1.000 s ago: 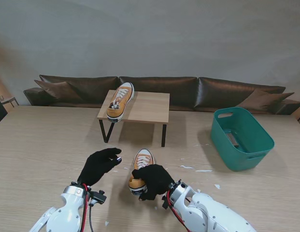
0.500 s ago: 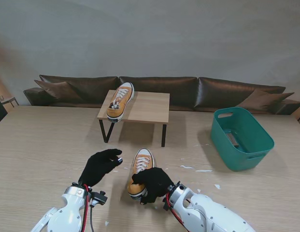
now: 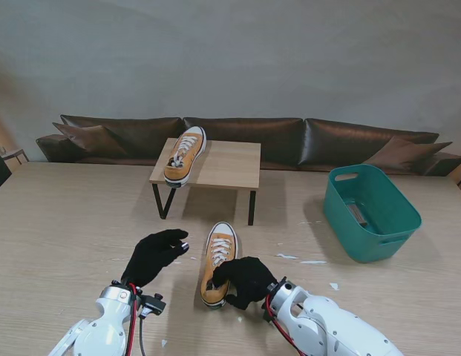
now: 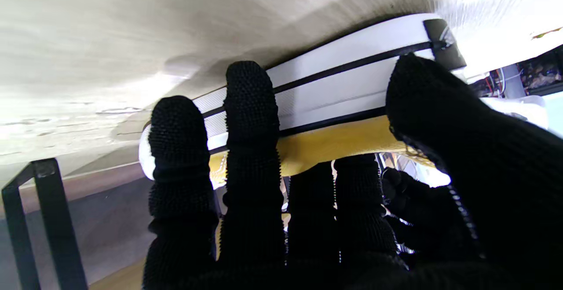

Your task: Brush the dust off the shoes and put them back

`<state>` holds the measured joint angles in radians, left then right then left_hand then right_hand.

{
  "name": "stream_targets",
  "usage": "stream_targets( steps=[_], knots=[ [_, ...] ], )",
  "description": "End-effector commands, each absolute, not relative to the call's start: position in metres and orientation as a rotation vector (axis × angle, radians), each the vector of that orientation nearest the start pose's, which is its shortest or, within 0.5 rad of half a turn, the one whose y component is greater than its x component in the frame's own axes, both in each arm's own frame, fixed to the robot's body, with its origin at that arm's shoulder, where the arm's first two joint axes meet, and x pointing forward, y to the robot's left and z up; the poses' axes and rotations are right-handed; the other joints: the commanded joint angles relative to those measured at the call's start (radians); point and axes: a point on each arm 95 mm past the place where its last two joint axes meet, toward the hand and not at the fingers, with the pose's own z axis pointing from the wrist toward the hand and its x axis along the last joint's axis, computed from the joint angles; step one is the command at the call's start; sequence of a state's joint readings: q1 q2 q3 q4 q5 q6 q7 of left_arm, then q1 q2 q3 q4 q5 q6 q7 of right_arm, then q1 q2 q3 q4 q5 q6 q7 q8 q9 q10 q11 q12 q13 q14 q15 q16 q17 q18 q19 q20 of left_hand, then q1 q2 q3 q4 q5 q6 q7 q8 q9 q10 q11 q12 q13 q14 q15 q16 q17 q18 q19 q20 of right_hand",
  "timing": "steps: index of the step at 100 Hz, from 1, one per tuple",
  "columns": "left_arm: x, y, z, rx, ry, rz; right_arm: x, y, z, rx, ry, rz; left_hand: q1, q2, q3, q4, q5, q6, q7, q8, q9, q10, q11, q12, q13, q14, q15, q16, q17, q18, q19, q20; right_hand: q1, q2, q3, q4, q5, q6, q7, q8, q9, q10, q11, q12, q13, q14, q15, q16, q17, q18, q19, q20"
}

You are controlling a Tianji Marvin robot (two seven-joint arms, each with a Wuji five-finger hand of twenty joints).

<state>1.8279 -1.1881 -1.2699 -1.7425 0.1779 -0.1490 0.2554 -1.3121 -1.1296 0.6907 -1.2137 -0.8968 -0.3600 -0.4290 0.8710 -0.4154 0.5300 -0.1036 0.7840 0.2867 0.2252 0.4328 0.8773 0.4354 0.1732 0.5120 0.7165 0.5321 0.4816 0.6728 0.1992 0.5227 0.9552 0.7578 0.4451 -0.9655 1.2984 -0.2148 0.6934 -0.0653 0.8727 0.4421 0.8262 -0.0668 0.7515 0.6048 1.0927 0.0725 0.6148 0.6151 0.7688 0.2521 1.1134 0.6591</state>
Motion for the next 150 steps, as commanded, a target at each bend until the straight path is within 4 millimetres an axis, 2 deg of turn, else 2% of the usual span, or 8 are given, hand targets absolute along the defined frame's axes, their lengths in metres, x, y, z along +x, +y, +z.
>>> stream_targets(
  steps=[1,19,39,57,69,81,118,150],
  knots=[
    [0.328,-0.016,-0.338,-1.957,0.649,-2.13,0.372,0.105,-0.405,0.936,1.79,2.017,-0.01,0.038,-0.028,0.032,0.015,-0.003,-0.009,0.005,-0.023,0.006,-0.009,-0.002,-0.04,0.033,-0.01,0.003,-0.022,-0.009,-0.013,0.02,-0.047,0.016,0.035,0.026,-0.052,0.007,-0.056,0.004,-0.066,0.104,-0.034,-0.032,-0.04,0.008,-0.02,-0.022,-0.248,0.016,-0.054,-0.039],
    [0.327,-0.016,-0.338,-1.957,0.657,-2.124,0.374,0.106,-0.384,0.891,1.781,2.055,-0.014,0.038,-0.036,0.031,0.011,-0.01,-0.01,0.004,-0.032,-0.003,-0.012,-0.004,-0.067,0.033,-0.029,-0.003,-0.05,-0.018,-0.049,0.013,-0.14,0.024,-0.013,0.02,-0.117,-0.018,-0.127,-0.03,-0.142,0.122,-0.074,-0.066,-0.114,0.023,-0.059,-0.051,-0.302,0.005,-0.091,-0.068],
    [0.327,-0.013,-0.338,-1.955,0.692,-2.113,0.375,0.108,-0.368,0.945,1.77,2.038,-0.017,0.044,-0.059,0.031,0.007,-0.023,-0.011,0.004,-0.051,-0.024,-0.019,-0.015,-0.118,0.019,-0.1,-0.039,-0.08,-0.039,-0.155,-0.002,-0.22,0.104,-0.113,0.024,-0.156,-0.024,-0.163,-0.051,-0.214,0.141,-0.067,-0.071,-0.187,0.057,-0.066,-0.065,-0.347,0.024,-0.105,-0.064],
    [0.327,-0.013,-0.338,-1.958,0.695,-2.118,0.368,0.107,-0.36,0.982,1.802,1.938,-0.016,0.048,-0.084,0.032,0.003,-0.036,-0.011,0.004,-0.077,-0.04,-0.033,-0.046,-0.156,0.006,-0.17,-0.085,-0.091,-0.052,-0.282,-0.015,-0.289,0.248,-0.269,0.051,-0.119,-0.053,-0.196,-0.003,-0.258,0.143,0.055,0.058,-0.206,0.064,0.102,0.016,-0.339,0.034,-0.039,0.033],
    [0.327,-0.012,-0.338,-1.954,0.69,-2.124,0.361,0.107,-0.36,0.997,1.811,1.877,-0.015,0.049,-0.086,0.032,0.003,-0.035,-0.011,0.004,-0.078,-0.041,-0.035,-0.052,-0.152,0.006,-0.175,-0.088,-0.084,-0.049,-0.301,-0.011,-0.302,0.281,-0.326,0.059,-0.088,-0.069,-0.226,0.019,-0.243,0.118,0.137,0.157,-0.189,0.046,0.263,0.092,-0.32,0.021,0.042,0.108],
    [0.327,-0.012,-0.338,-1.96,0.695,-2.123,0.354,0.109,-0.361,0.994,1.838,1.812,-0.016,0.052,-0.09,0.032,0.002,-0.036,-0.011,0.004,-0.083,-0.04,-0.034,-0.056,-0.149,0.008,-0.177,-0.088,-0.08,-0.047,-0.318,-0.002,-0.307,0.284,-0.347,0.062,-0.071,-0.082,-0.245,0.039,-0.223,0.098,0.176,0.23,-0.167,0.021,0.373,0.141,-0.301,0.004,0.107,0.161],
    [0.327,-0.011,-0.338,-1.959,0.69,-2.126,0.341,0.119,-0.375,1.04,1.861,1.667,-0.012,0.054,-0.095,0.034,0.005,-0.035,-0.01,0.005,-0.085,-0.033,-0.032,-0.059,-0.142,0.013,-0.17,-0.082,-0.071,-0.043,-0.345,0.023,-0.296,0.255,-0.331,0.06,-0.031,-0.078,-0.236,0.068,-0.206,0.095,0.209,0.285,-0.137,-0.003,0.454,0.171,-0.282,-0.005,0.151,0.186],
    [0.325,-0.011,-0.338,-1.959,0.68,-2.126,0.332,0.132,-0.396,0.99,1.825,1.576,-0.012,0.054,-0.096,0.034,0.01,-0.031,-0.008,0.006,-0.084,-0.026,-0.03,-0.056,-0.139,0.01,-0.16,-0.076,-0.066,-0.043,-0.361,0.04,-0.273,0.138,-0.201,0.04,0.083,-0.051,-0.101,0.17,-0.167,0.096,0.257,0.326,-0.083,-0.048,0.545,0.185,-0.234,-0.011,0.206,0.186]
  ],
)
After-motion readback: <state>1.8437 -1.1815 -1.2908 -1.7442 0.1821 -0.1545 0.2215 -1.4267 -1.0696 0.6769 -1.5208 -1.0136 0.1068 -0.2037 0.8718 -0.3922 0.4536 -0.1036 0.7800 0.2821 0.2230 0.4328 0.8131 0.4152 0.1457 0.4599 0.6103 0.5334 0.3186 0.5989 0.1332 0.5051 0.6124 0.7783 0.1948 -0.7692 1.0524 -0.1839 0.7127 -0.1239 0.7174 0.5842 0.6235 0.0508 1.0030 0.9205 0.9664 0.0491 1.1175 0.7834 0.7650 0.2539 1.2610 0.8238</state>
